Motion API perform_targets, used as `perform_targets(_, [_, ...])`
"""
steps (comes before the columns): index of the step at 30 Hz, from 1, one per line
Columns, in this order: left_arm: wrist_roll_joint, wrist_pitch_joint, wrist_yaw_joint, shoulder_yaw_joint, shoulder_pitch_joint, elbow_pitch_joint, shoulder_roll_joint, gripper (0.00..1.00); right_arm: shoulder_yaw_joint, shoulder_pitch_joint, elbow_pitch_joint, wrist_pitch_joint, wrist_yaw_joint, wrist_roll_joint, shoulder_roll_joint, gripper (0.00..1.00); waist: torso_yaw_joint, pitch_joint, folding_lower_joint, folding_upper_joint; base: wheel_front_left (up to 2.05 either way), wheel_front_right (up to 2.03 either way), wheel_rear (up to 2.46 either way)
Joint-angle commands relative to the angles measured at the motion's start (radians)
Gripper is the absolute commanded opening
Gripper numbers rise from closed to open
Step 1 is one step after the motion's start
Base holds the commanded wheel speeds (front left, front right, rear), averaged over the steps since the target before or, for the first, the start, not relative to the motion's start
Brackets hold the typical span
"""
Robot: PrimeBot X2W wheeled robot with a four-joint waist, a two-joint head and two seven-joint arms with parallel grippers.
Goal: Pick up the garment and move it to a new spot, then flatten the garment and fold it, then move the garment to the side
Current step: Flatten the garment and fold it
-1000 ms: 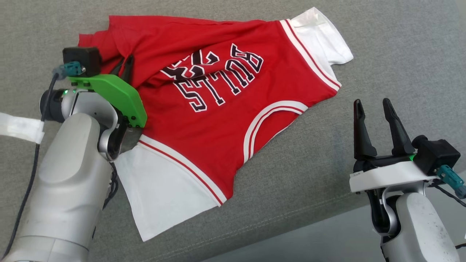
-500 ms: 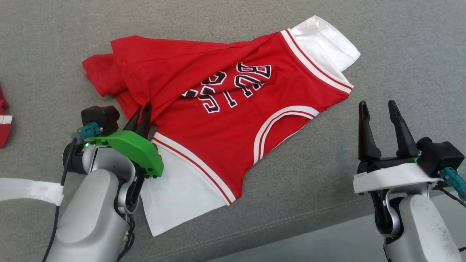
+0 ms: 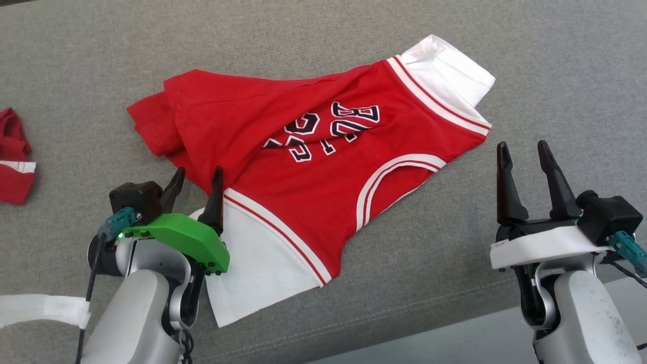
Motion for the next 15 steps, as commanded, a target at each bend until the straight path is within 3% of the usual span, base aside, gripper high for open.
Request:
perform_targets(1, [0.017, -0.027, 0.018, 0.006, 0.028, -0.02, 0.017, 1.0, -0.006, -0.002, 0.004, -0.002, -0.001, -0.008, -0.003, 1.0, 0.006, -0.012, 0.0, -0.0001, 0.0, 0.0, 0.0])
perform_targets(8, [0.076, -0.14, 0.091, 0.039, 0.086, -0.119, 0.054, 1.0, -0.018, -0.003, -0.007, 0.003, -0.001, -0.047, -0.002, 1.0, 0.04, -0.059, 0.0, -0.0001, 0.0, 0.0, 0.0])
perform_targets(15, [0.097, -0.214, 0.13, 0.081, 0.138, -0.216, 0.088, 1.0, -0.02, 0.0, -0.019, 0.015, -0.001, -0.074, -0.003, 1.0, 0.076, -0.104, 0.0, -0.0001, 0.0, 0.0, 0.0])
